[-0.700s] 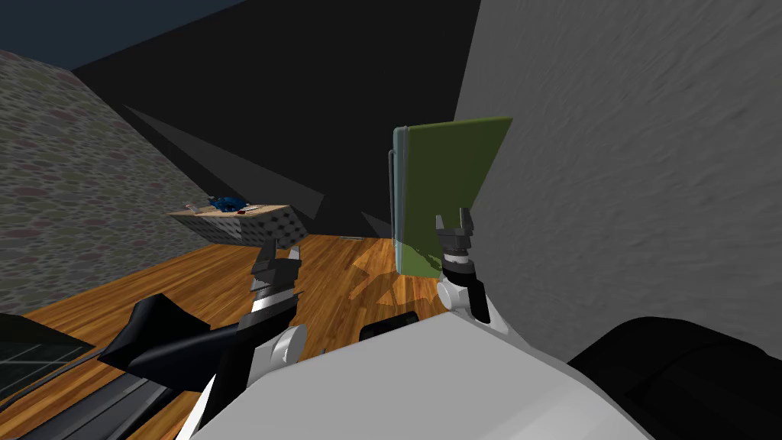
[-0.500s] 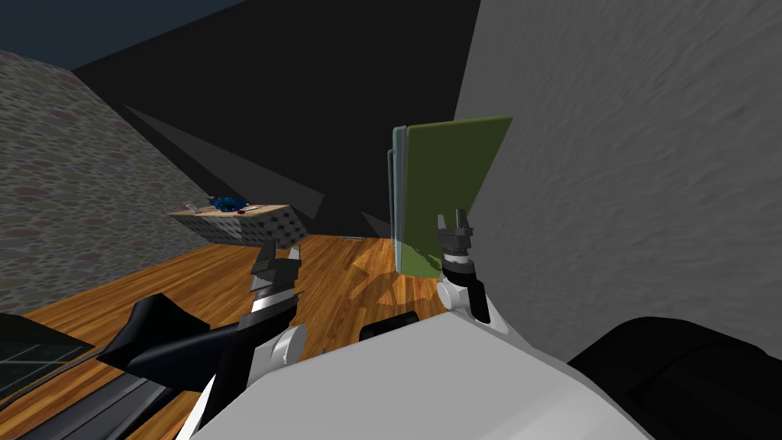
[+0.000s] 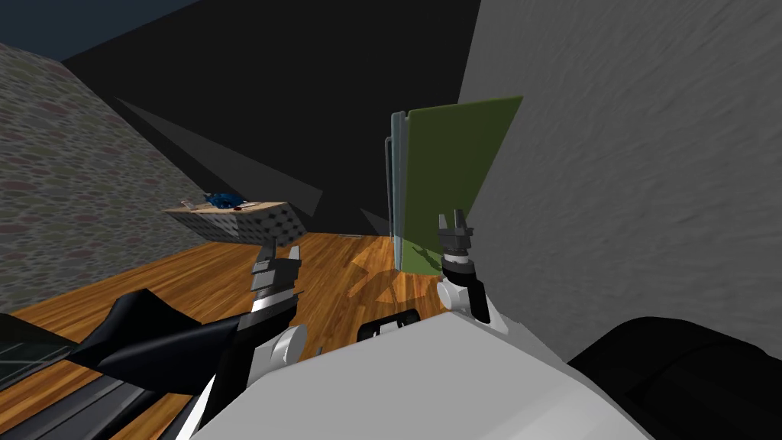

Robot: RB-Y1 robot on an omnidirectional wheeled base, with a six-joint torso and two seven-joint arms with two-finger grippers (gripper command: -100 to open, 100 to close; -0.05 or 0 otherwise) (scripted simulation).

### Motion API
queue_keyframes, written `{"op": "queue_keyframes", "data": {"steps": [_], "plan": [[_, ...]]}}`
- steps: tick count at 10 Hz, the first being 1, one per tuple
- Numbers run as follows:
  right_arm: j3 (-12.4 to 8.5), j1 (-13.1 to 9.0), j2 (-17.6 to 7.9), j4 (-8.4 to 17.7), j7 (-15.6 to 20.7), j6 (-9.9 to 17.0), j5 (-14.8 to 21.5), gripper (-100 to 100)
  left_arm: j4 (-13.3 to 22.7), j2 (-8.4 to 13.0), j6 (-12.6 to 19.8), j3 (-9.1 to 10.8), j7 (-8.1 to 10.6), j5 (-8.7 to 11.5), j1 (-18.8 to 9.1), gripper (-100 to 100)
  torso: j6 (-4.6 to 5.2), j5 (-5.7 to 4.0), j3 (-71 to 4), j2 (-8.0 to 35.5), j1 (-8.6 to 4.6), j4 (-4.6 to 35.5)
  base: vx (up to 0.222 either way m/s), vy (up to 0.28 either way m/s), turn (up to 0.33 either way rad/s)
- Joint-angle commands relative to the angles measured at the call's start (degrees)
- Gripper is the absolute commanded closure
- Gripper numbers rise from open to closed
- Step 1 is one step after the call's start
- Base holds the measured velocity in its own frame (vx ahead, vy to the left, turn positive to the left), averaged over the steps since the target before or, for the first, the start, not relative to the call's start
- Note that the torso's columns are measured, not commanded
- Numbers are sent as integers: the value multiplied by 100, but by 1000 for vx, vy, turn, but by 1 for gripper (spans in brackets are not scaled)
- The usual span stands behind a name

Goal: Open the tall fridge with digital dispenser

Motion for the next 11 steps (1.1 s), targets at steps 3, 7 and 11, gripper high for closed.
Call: {"op": "queue_keyframes", "data": {"steps": [3, 7, 11], "plan": [[-41, -249, -262, 2, 17, -125, -202, -100, 0, 0, 0, 0, 0, 0, 0, 0, 0, 0, -2538, 1269, 0, 1269, 11, 1, 17], [-144, -857, -578, 32, 60, -421, -692, -100, 3, 0, 1, 0, 0, 0, 2, 0, 1, 0, -3079, 1528, -2, 1533, 57, -2, 76], [-307, -1594, -830, 88, 135, -851, -1375, -100, 3, 0, 1, 0, 0, 0, 2, 0, 2, 0, -3075, 1538, 2, 1537, 56, -3, 84]]}}
